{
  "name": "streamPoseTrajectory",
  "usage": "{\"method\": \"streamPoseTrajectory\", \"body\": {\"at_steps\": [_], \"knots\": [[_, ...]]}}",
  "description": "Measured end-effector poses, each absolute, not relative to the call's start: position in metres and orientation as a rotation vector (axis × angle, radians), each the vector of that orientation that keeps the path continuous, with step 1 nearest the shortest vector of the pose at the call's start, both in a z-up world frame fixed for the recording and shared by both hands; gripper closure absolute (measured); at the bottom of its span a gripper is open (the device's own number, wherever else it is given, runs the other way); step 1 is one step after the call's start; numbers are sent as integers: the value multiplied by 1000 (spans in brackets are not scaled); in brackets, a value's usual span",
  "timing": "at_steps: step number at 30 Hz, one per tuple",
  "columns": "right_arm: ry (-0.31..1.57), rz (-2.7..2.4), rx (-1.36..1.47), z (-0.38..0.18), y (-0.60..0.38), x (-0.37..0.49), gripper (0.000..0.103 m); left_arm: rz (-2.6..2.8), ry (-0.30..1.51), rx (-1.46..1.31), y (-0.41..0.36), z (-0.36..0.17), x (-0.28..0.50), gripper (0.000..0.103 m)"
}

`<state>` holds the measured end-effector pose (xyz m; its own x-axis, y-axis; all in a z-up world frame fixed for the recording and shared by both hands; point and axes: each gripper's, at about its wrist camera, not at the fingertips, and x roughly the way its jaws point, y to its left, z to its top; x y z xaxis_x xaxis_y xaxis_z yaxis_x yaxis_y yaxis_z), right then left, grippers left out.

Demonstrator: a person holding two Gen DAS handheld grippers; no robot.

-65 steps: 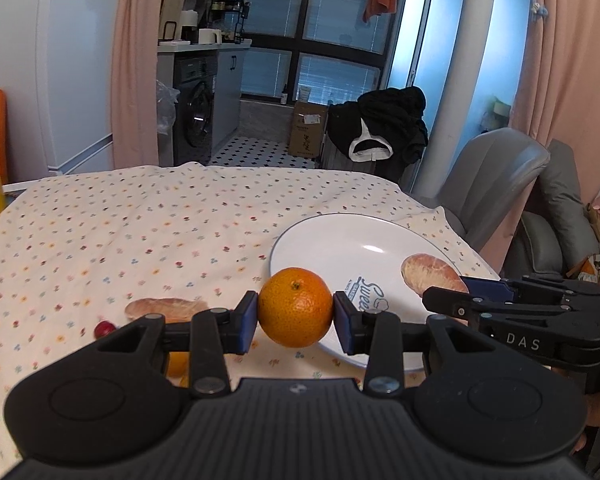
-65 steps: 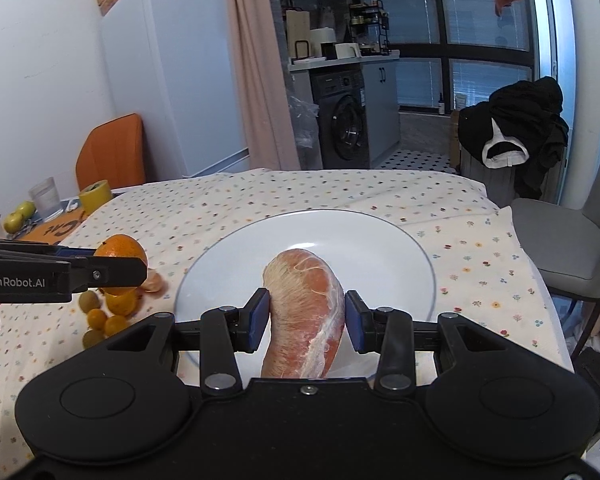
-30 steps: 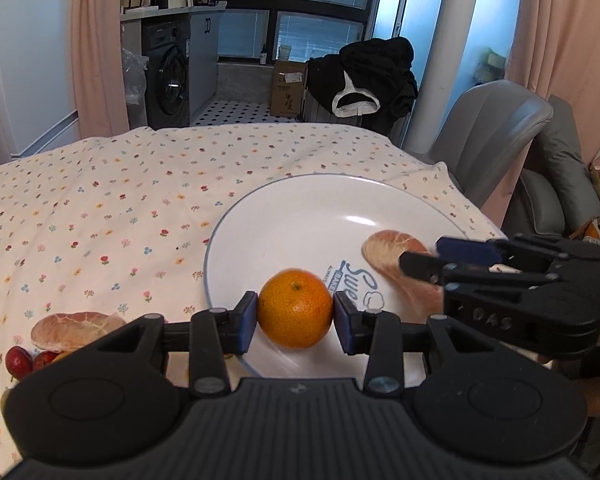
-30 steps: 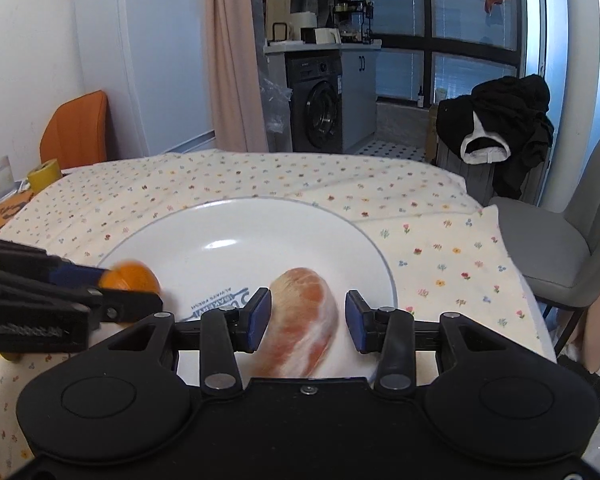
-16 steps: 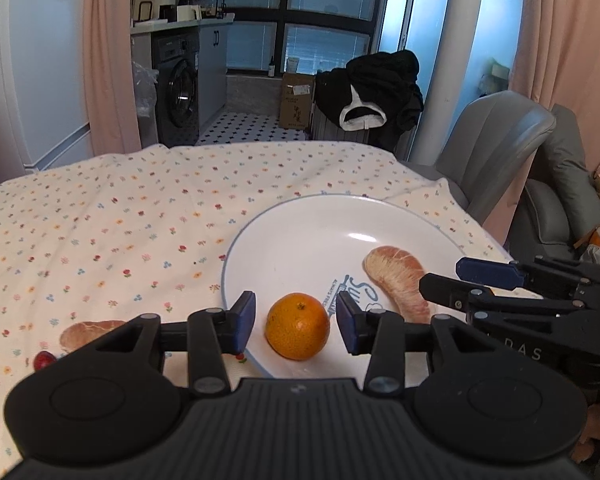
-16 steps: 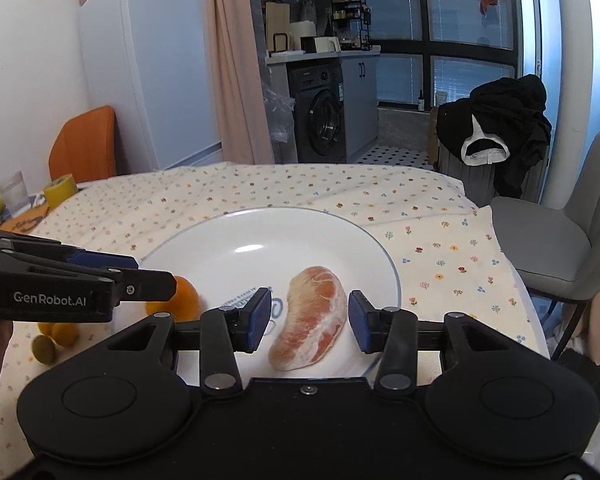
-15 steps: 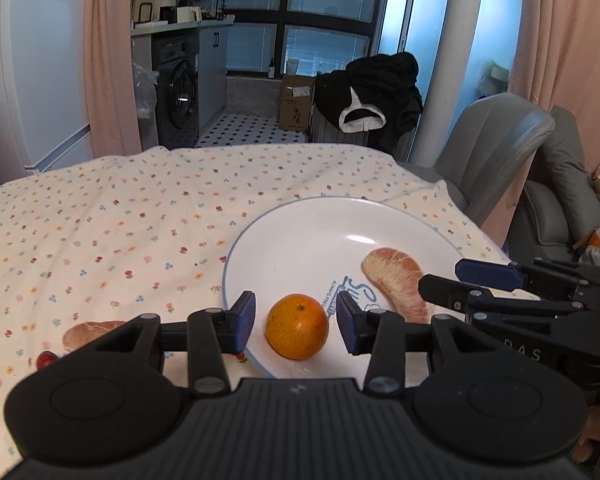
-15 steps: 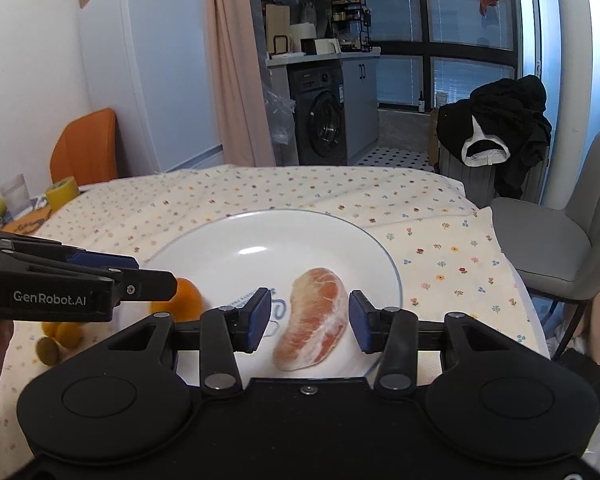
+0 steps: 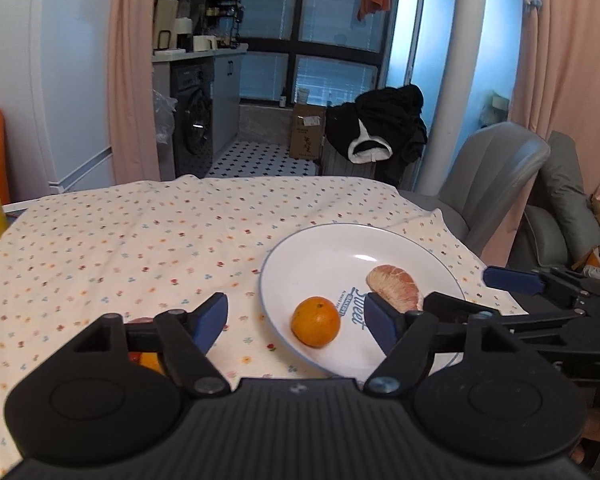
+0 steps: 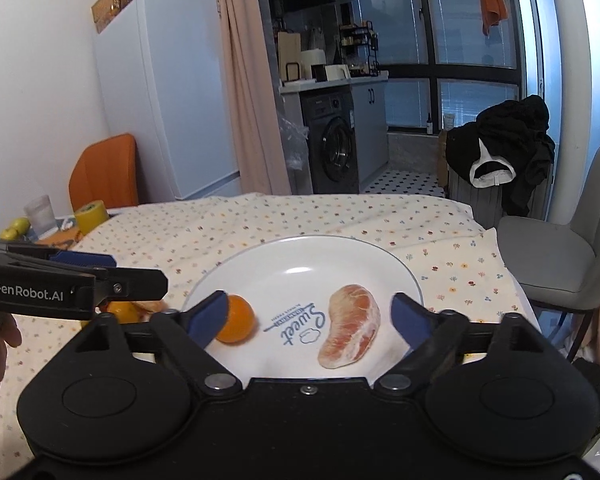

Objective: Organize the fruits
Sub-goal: 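Open both grippers to release the fruits on the plate and withdraw, then move both grippers back to the fruit cluster and grasp a kumquat and brown fruit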

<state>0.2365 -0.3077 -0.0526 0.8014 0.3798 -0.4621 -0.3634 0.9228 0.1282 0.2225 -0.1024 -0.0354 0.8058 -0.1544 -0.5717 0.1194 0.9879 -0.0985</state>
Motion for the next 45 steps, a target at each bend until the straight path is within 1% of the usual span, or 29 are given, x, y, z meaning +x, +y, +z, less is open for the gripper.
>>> {"method": "streamPoseTrajectory", "body": {"at_steps": [1,3,8,16,22,31,45], "knots": [[498,393,38,-52,-308,235,4,-139,611,-66,-99,-34,219,20],[488,381,38,-50,-308,231,0,-126,591,-78,-93,-32,212,18],[489,382,62,-47,-307,224,0,-97,536,-97,-80,-26,193,13],[474,378,68,-39,-297,209,0,-38,484,-137,-54,-18,168,12],[485,416,118,-38,-288,200,0,-32,487,-134,-43,-15,153,11],[486,454,132,-39,-276,185,0,12,442,-156,-29,-14,125,11],[538,598,44,-53,-240,163,1,35,490,-171,-1,-31,94,11]]}}
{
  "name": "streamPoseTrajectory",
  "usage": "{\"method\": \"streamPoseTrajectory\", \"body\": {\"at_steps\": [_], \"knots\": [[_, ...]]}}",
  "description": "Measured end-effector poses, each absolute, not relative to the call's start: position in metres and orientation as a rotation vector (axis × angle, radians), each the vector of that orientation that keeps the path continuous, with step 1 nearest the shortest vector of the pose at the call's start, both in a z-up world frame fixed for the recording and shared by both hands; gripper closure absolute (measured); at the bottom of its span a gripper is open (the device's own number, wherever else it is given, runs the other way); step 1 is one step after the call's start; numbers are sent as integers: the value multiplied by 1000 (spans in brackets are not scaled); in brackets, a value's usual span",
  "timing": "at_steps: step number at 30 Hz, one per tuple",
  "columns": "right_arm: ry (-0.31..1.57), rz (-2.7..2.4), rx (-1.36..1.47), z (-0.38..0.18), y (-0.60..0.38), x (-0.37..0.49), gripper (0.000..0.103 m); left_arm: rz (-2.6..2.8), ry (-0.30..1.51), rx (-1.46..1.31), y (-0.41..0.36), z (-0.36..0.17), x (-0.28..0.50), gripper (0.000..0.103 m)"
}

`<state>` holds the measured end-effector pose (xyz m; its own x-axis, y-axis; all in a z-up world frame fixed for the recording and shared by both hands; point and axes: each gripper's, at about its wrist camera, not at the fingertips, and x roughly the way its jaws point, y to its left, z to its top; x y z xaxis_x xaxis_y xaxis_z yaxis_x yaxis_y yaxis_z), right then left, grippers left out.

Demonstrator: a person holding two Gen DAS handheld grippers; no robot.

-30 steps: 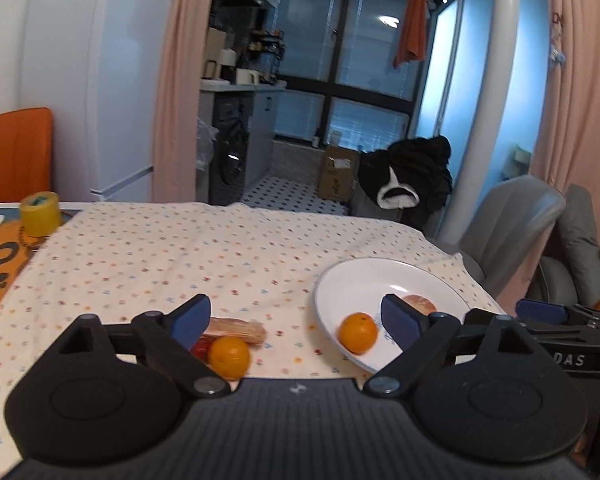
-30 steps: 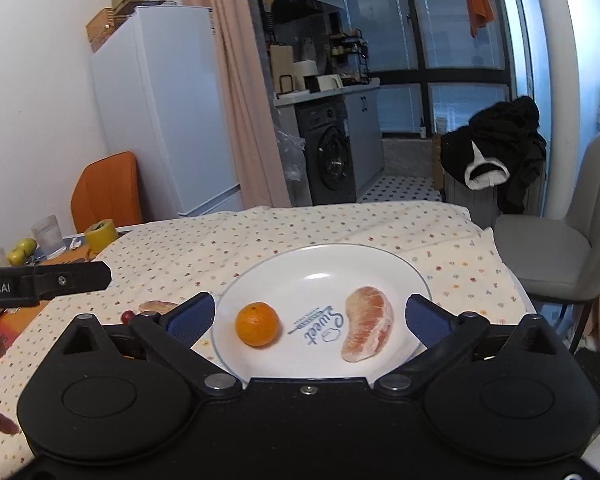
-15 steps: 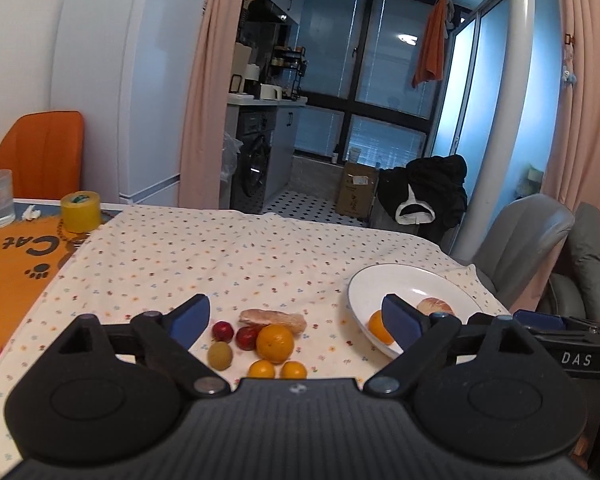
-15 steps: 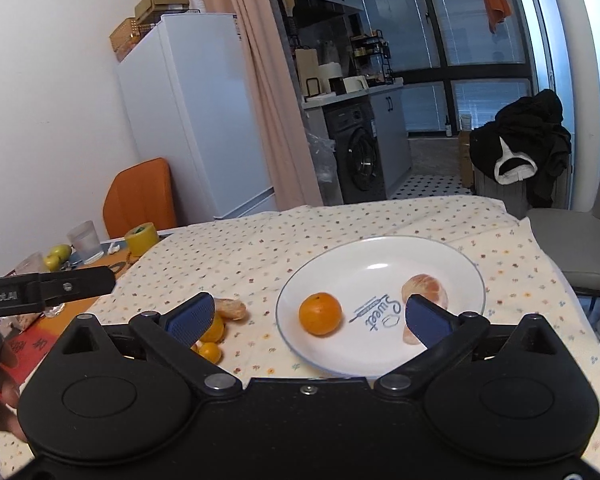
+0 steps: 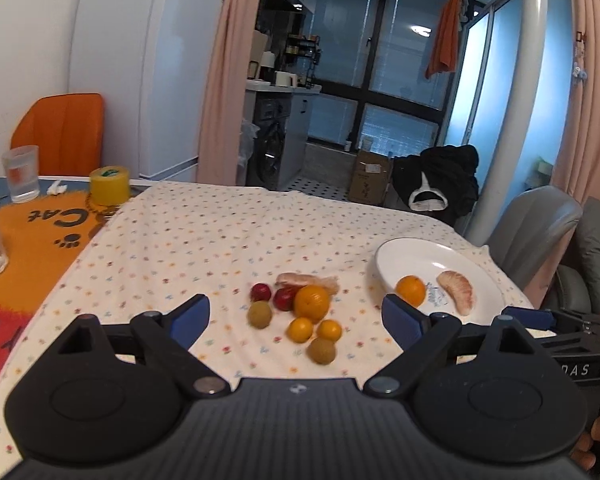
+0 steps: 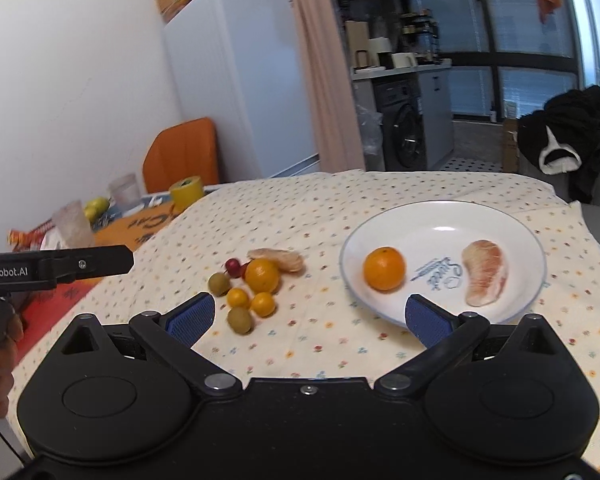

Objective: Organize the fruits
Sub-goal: 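Move both grippers back to the fruit cluster and grasp a kumquat and brown fruit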

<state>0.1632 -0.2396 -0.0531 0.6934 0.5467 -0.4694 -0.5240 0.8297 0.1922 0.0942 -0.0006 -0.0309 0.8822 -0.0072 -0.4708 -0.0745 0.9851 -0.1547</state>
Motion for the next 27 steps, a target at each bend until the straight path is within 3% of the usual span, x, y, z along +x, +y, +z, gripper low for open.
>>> {"method": "streamPoseTrajectory", "body": {"at_steps": [2,6,11,13,18,22,27], "knots": [[541,621,43,-55,-234,161,2,43,490,-170,4,-34,90,12],[568,677,20,-59,-219,158,18,52,498,-186,14,-42,85,14],[582,728,4,-63,-203,159,28,45,512,-200,24,-54,87,18],[608,746,9,-66,-197,162,38,30,524,-226,28,-58,90,24],[635,767,-13,-75,-181,170,46,22,540,-226,32,-67,100,38],[675,772,-13,-83,-171,179,61,11,562,-242,35,-74,108,45],[691,766,-32,-89,-162,188,61,-11,580,-243,35,-83,119,48]]}}
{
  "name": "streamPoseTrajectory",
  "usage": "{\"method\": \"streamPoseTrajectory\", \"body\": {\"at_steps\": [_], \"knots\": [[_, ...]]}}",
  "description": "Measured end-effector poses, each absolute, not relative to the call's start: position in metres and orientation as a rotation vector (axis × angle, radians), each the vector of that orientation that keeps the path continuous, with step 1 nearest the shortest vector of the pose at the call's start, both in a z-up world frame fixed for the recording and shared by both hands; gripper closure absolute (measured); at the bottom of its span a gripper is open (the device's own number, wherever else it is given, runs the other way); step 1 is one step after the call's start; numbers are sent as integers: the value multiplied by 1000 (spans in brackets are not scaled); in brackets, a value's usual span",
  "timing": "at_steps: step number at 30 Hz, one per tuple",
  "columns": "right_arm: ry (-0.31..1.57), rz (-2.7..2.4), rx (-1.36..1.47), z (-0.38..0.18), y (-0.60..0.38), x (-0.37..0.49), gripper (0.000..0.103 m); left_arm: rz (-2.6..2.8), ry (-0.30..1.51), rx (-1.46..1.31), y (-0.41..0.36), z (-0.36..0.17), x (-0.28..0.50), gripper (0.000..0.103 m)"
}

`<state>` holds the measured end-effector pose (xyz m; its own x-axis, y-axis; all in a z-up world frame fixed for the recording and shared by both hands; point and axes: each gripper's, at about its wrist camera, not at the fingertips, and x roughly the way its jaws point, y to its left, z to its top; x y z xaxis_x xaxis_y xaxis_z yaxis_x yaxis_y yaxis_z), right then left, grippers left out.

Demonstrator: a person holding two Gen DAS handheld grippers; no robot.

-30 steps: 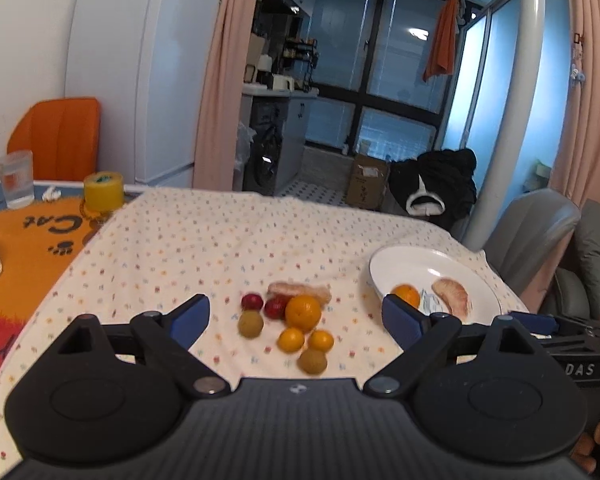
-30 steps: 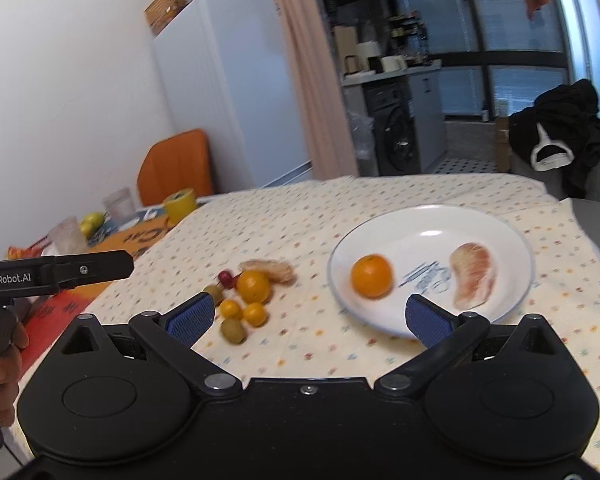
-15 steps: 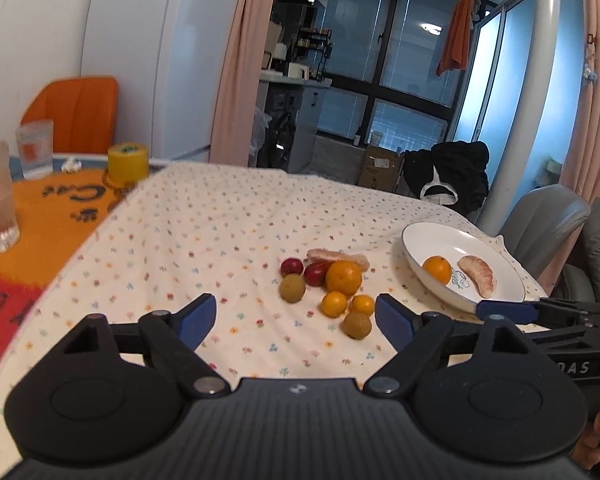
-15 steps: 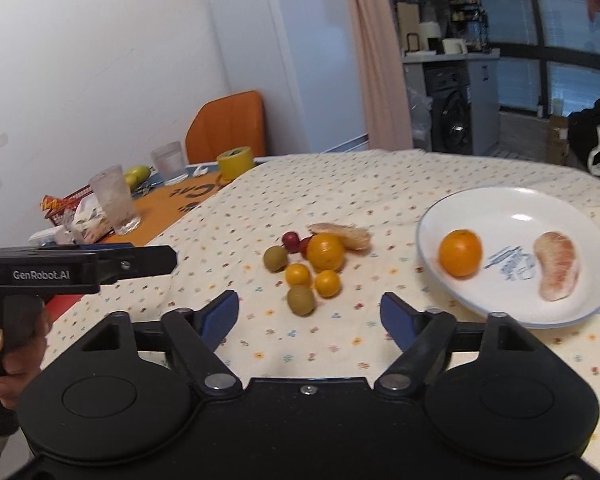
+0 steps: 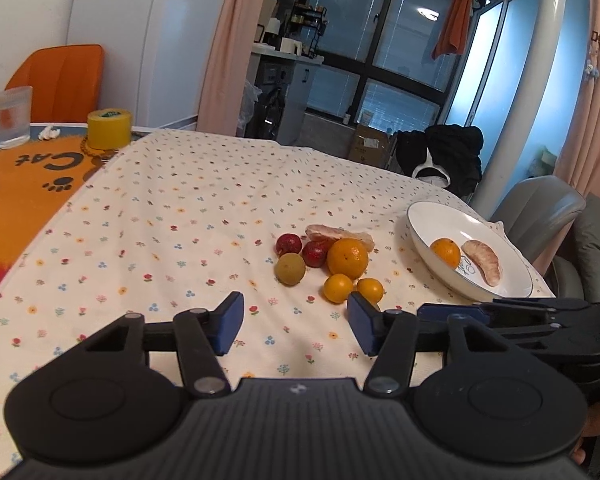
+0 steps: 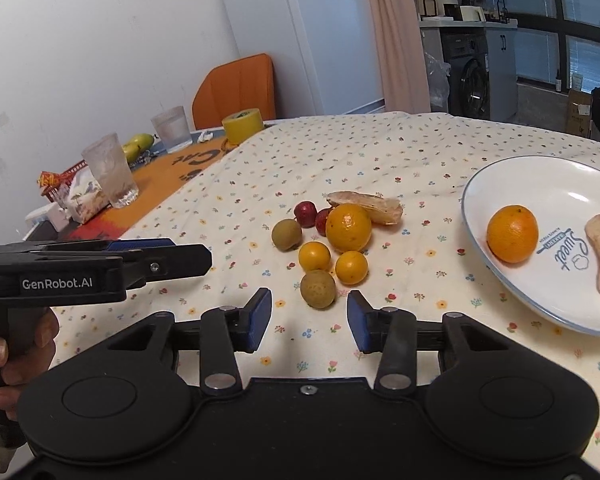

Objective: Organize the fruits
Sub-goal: 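Move both grippers back to the fruit cluster and grasp a kumquat and brown fruit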

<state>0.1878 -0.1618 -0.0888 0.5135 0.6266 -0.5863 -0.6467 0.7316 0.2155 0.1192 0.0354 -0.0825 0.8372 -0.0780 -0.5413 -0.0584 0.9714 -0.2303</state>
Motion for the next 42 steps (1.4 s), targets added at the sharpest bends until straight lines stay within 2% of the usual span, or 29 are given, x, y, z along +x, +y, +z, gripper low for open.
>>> {"method": "streamPoseTrajectory", "body": {"at_steps": [6,12,16,33,42], "knots": [[715,767,-44,-96,-150,197,61,-21,610,-250,38,-93,134,55],[722,760,-47,-100,-142,208,61,-20,627,-256,40,-99,145,58],[750,760,-48,-107,-136,214,80,-21,639,-260,39,-101,149,58],[745,728,-17,-100,-163,219,81,-84,666,-237,18,-106,179,59],[741,702,12,-99,-177,224,81,-102,686,-221,8,-110,195,64]]}}
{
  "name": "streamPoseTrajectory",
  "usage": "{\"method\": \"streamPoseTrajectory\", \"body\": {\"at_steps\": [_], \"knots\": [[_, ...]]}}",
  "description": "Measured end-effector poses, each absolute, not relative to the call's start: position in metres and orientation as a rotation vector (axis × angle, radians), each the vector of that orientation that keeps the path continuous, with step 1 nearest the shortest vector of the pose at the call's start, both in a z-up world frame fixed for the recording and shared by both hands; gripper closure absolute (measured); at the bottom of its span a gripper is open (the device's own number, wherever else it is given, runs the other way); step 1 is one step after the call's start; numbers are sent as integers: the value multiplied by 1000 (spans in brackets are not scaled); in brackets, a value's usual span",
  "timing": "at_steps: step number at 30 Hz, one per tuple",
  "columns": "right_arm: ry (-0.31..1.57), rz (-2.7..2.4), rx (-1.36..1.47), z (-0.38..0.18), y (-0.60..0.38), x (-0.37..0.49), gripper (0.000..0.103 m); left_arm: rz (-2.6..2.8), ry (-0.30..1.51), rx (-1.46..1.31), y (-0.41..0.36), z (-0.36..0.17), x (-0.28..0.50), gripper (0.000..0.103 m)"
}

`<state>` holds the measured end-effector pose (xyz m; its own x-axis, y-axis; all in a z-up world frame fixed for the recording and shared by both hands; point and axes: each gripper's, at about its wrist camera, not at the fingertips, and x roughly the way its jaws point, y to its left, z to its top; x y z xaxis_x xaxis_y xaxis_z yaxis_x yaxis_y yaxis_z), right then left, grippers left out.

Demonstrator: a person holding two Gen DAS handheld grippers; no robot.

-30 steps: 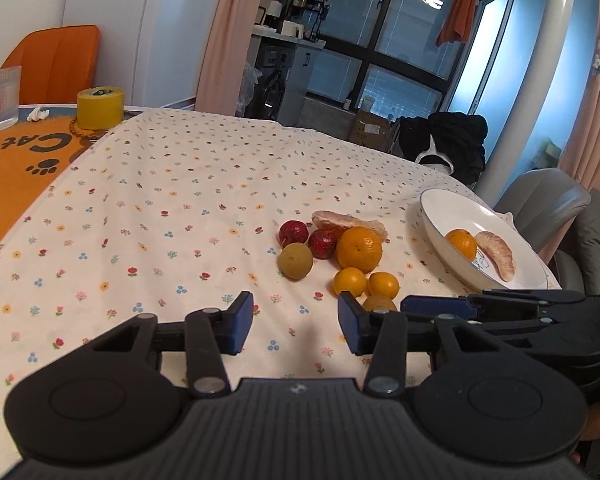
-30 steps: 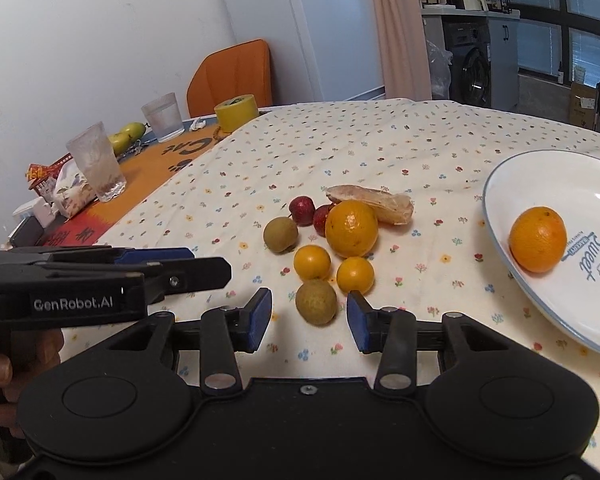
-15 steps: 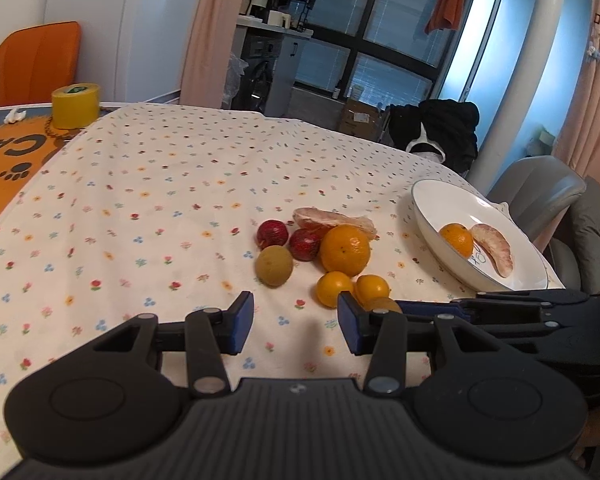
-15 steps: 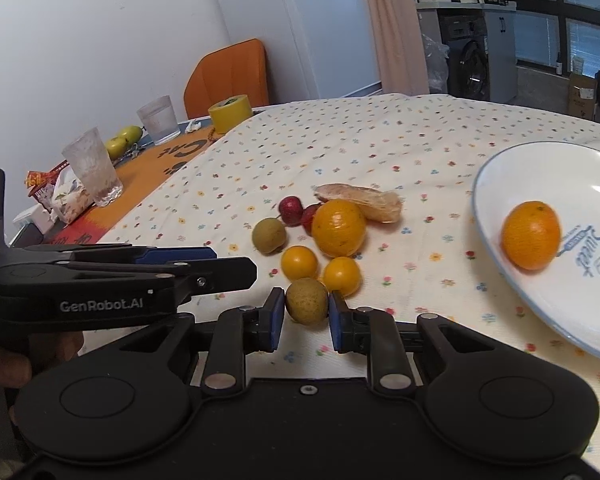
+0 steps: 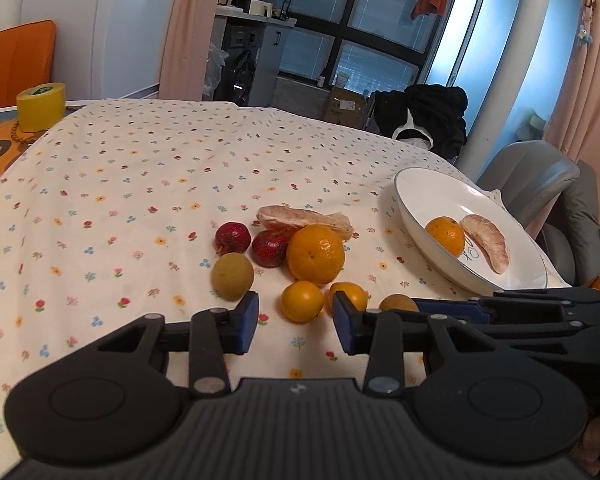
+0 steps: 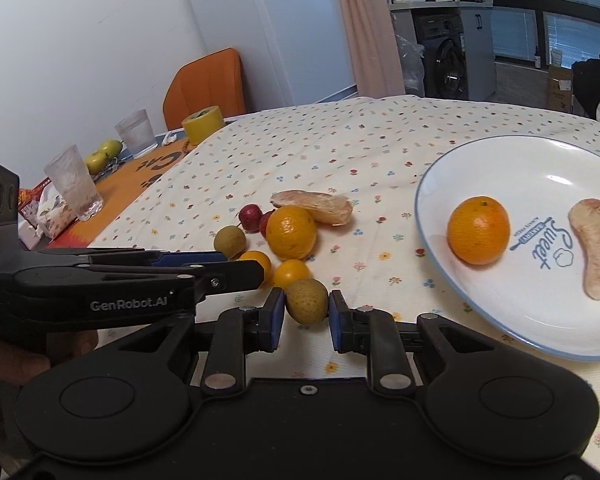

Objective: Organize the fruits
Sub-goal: 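Move both grippers back to the fruit cluster and grasp a kumquat and brown fruit, then carry the brown fruit with the right gripper while the left gripper carries a kumquat to the plate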

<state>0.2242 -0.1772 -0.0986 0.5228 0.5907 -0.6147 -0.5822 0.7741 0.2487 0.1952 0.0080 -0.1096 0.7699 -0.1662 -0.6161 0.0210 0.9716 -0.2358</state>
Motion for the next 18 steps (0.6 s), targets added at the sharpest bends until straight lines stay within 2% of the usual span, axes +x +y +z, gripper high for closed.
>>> {"method": "streamPoseTrajectory", "body": {"at_steps": [2,4,18], "knots": [[738,699,17,-98,-180,225,81,-113,682,-230,8,-111,197,65],[734,700,21,-97,-181,225,81,-107,695,-230,7,-112,199,81],[697,689,42,-87,-199,217,81,-88,644,-208,-2,-94,180,81]]}}
